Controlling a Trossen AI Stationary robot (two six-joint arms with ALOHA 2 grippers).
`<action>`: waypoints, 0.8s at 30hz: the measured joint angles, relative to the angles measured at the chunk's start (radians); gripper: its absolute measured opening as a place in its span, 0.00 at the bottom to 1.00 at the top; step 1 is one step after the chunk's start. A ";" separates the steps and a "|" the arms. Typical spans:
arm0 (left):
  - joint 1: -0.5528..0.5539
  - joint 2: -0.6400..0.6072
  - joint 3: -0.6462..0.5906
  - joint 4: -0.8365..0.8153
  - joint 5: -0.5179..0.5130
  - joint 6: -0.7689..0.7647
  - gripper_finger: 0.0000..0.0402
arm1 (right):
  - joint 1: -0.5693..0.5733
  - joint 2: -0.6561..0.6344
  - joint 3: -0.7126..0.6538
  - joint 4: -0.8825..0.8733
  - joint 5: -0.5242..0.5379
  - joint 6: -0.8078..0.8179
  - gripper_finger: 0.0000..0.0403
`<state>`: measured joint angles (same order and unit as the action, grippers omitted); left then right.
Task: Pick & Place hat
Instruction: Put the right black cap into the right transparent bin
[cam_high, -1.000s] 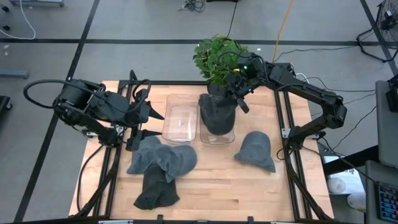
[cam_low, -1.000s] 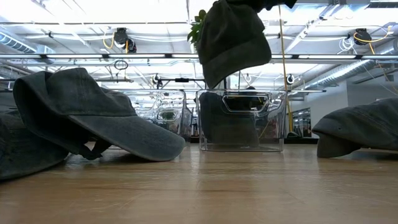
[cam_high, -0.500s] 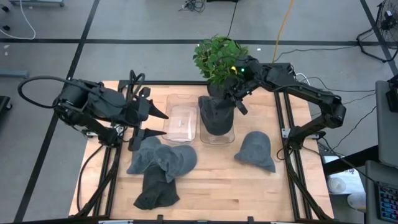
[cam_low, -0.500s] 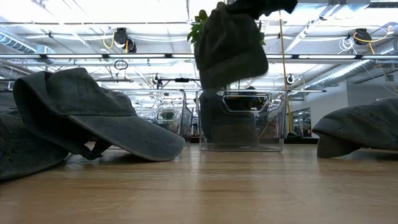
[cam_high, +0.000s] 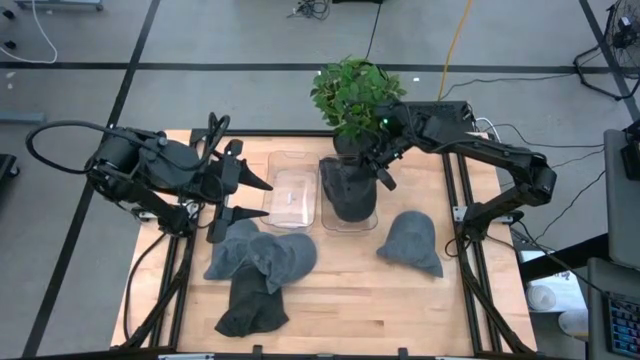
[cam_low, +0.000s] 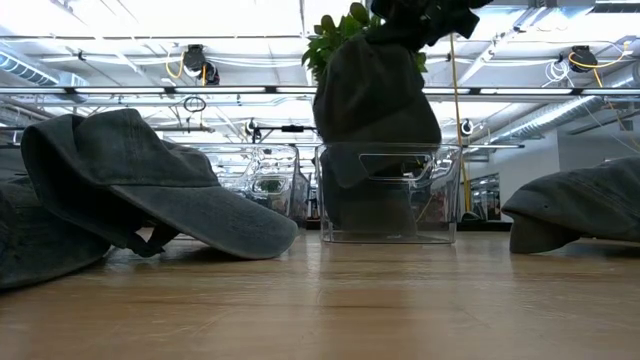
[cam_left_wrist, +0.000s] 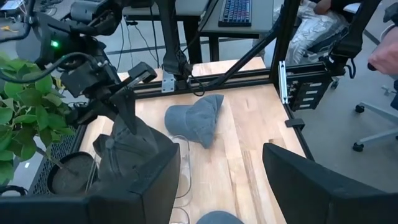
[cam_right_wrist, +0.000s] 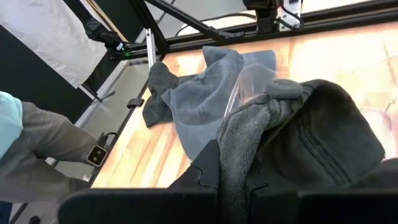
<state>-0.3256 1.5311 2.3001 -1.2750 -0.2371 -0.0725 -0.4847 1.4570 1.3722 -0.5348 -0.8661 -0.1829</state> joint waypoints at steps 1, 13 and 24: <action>0.000 0.000 0.000 -0.001 0.000 0.007 0.60 | 0.000 0.000 -0.011 0.012 0.000 0.000 0.00; 0.000 0.000 0.000 -0.002 0.000 0.083 0.60 | 0.002 0.000 -0.140 0.254 -0.003 0.046 0.00; 0.000 0.000 0.000 -0.002 0.000 0.086 0.60 | -0.031 0.000 -0.277 0.442 -0.038 0.067 0.00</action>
<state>-0.3256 1.5311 2.3001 -1.2770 -0.2375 0.0132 -0.5156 1.4574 1.0948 -0.0924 -0.9045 -0.1164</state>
